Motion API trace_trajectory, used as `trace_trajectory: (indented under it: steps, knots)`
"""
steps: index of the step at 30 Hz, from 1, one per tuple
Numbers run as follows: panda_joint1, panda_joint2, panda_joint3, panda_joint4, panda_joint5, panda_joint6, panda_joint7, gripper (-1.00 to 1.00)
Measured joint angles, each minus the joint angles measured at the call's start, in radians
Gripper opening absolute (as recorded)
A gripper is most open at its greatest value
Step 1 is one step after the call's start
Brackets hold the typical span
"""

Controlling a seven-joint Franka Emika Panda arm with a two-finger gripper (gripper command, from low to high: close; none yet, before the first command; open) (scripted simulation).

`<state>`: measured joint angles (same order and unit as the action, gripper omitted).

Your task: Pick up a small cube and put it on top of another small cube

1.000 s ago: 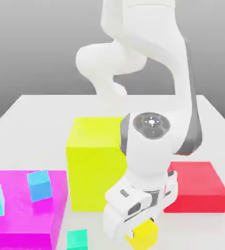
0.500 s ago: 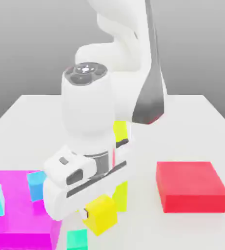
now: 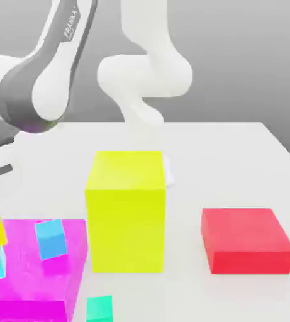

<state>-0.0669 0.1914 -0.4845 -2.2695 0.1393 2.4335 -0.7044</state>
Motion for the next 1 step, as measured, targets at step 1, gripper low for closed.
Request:
trace_trajectory:
  steps: [1]
  knots:
    - [0.000, 0.000, 0.000, 0.000, 0.000, 0.000, 0.000, 1.00]
